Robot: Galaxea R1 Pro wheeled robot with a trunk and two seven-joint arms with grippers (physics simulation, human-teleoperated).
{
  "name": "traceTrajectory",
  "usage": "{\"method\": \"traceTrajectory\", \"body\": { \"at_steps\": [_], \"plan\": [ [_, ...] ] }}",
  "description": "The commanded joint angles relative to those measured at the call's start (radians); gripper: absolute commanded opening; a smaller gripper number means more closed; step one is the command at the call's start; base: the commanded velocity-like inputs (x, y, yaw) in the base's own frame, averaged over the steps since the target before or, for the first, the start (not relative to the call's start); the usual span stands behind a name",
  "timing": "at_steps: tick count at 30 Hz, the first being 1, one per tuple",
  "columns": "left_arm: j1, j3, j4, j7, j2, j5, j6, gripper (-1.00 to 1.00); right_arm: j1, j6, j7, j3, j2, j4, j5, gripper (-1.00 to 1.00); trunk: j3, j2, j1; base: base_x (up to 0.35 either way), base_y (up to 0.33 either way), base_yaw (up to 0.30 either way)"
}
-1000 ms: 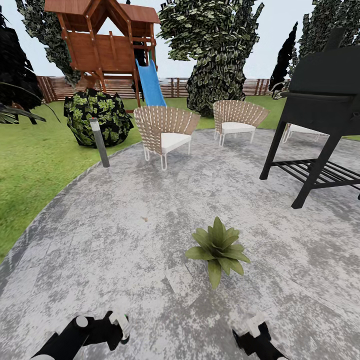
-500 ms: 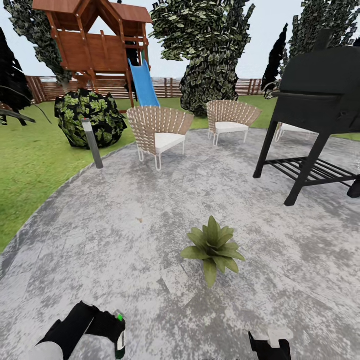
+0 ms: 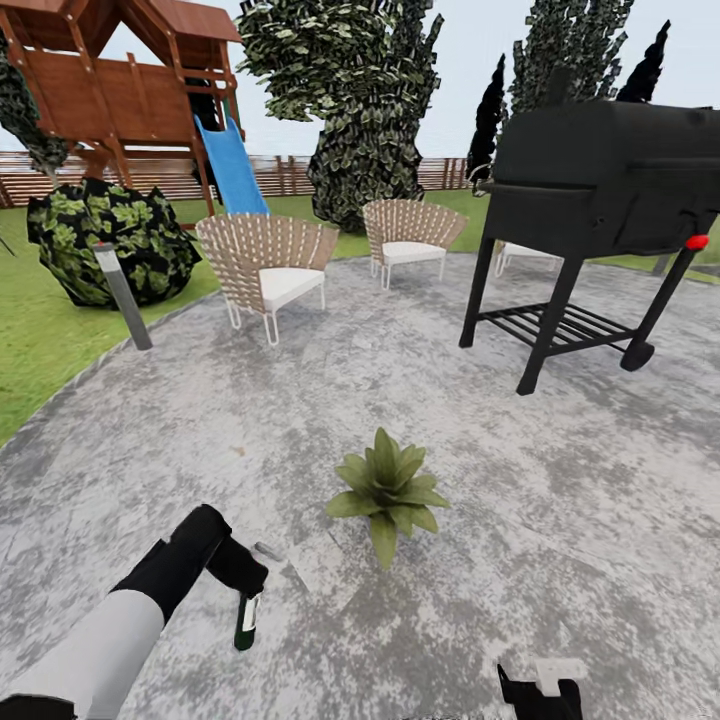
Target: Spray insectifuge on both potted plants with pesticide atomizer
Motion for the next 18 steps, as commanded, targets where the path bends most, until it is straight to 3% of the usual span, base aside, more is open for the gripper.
{"method": "traceTrajectory", "body": {
  "at_steps": [1, 3, 6, 10, 18],
  "plan": [
    [-0.007, -0.060, -0.002, -0.011, 0.000, -0.011, 0.011, -1.00, -0.001, -0.004, 0.003, -0.009, 0.000, 0.001, 0.008, 1.00, -0.001, 0.000, 0.000, 0.000, 0.000, -0.300],
    [-0.018, -0.132, -0.002, -0.022, -0.001, -0.011, 0.022, -1.00, -0.001, -0.004, 0.003, -0.009, 0.000, 0.001, 0.008, 1.00, -0.001, 0.000, 0.000, 0.000, 0.000, -0.300],
    [-0.047, -0.168, -0.001, -0.079, 0.004, -0.014, 0.048, -1.00, -0.001, -0.004, 0.004, -0.009, -0.001, 0.001, 0.008, 1.00, -0.001, 0.000, 0.000, 0.050, 0.015, -0.300],
    [-0.058, -0.176, -0.001, -0.108, 0.010, -0.016, 0.059, -1.00, -0.001, -0.004, 0.004, -0.009, -0.001, 0.001, 0.008, 1.00, -0.001, 0.000, 0.000, 0.245, 0.113, -0.259],
    [-0.059, -0.178, -0.001, -0.110, 0.009, -0.018, 0.060, -1.00, -0.001, -0.004, 0.003, -0.009, -0.001, 0.001, 0.009, 1.00, -0.001, 0.000, 0.000, 0.317, 0.088, -0.023]
  ]
}}
